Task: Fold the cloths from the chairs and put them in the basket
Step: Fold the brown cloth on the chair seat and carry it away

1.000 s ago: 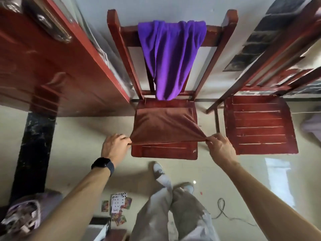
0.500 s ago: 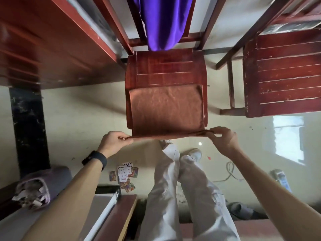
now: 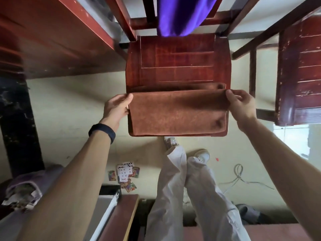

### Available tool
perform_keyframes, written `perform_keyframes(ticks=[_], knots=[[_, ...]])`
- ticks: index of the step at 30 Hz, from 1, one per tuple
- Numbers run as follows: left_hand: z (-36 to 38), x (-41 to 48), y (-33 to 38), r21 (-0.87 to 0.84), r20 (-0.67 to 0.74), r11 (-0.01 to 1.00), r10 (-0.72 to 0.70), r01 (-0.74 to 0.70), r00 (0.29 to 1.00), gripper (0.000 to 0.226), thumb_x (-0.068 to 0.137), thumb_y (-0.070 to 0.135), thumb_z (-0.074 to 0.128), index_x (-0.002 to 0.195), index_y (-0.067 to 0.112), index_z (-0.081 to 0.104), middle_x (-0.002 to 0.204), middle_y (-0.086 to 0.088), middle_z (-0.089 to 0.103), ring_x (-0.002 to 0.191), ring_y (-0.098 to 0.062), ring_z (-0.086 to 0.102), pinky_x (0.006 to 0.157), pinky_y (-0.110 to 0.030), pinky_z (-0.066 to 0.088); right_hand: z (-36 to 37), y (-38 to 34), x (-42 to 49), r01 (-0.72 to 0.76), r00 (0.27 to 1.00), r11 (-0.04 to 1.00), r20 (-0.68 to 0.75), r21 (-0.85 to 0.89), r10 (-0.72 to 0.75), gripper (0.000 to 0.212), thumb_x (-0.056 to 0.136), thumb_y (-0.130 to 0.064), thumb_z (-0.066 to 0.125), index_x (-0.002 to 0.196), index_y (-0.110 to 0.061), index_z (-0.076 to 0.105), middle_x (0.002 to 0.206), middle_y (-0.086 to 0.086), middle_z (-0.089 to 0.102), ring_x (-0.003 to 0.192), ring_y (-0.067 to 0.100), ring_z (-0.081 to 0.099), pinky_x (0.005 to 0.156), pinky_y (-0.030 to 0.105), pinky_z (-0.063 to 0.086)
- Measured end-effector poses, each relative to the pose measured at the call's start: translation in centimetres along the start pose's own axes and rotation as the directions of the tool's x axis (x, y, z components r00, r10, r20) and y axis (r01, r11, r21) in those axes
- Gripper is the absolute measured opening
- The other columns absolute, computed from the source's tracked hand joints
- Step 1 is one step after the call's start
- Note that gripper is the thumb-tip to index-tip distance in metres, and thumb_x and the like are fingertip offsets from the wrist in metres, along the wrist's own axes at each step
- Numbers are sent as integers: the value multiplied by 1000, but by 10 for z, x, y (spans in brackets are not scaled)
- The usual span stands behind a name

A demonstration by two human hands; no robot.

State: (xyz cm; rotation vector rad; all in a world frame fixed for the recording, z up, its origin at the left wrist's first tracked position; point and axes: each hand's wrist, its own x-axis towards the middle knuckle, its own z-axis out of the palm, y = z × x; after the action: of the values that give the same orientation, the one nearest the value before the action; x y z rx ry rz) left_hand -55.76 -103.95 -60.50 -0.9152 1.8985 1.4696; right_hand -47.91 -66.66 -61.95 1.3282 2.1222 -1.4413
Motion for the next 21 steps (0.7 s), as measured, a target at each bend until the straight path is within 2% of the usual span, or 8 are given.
perform_keyframes(ticks=[2,5,6,9,13,16,18,21], knots=[[8,15,-2,14,-25,1000,11,-11,1000,30,88,27,75,112,10,70,104,-9,73,95,-25,70,83,-35,59,9,0,11,20,999,999,-40,-47,-22,29,91,-47,64,106,-22,68,104,7,74,88,19,69,78,31,56],[18,33,-4,67,-83,997,31,-26,996,24,87,27,76,107,13,71,90,-3,70,80,-20,66,63,-25,56,16,-3,20,25,997,995,-72,-97,-32,36,92,-47,62,113,-19,68,107,8,74,97,25,70,91,41,56],[20,39,-5,107,-110,994,38,-27,993,23,87,28,75,106,15,71,92,-4,70,81,-21,65,65,-27,56,17,-4,21,22,997,994,-76,-103,-30,35,92,-46,62,114,-19,68,106,7,74,97,24,70,91,40,56],[23,50,-6,236,-159,971,80,-41,984,13,89,30,72,100,24,70,101,-7,71,88,-21,65,88,-42,58,20,-6,26,16,996,993,-86,-118,-26,29,92,-45,64,111,-23,70,99,2,72,89,18,66,83,30,53],[25,55,-5,287,-185,954,139,-82,973,9,88,35,71,95,29,68,84,3,63,82,-17,62,87,-47,58,23,-10,31,-13,996,985,-91,-169,-3,30,94,-46,61,112,-24,69,99,-2,70,89,16,63,82,27,48],[26,58,-5,318,-197,945,147,-78,969,12,88,36,71,96,28,67,88,5,64,88,-19,65,86,-42,58,26,-10,35,-33,995,979,-103,-204,12,30,95,-44,59,113,-22,70,99,-2,68,91,18,63,88,30,50],[28,61,-5,382,-221,920,182,-87,958,15,88,37,70,98,26,68,92,7,65,93,-18,66,83,-31,54,28,-10,38,-45,992,974,-123,-222,18,28,95,-44,59,109,-24,70,96,-3,68,90,17,62,85,27,47],[33,61,-4,506,-249,856,259,-103,933,18,90,40,64,102,26,67,90,9,64,85,-14,61,74,-21,43,32,-10,42,-44,988,965,-152,-258,4,26,93,-46,57,103,-25,69,90,-4,66,89,17,60,82,24,42]])
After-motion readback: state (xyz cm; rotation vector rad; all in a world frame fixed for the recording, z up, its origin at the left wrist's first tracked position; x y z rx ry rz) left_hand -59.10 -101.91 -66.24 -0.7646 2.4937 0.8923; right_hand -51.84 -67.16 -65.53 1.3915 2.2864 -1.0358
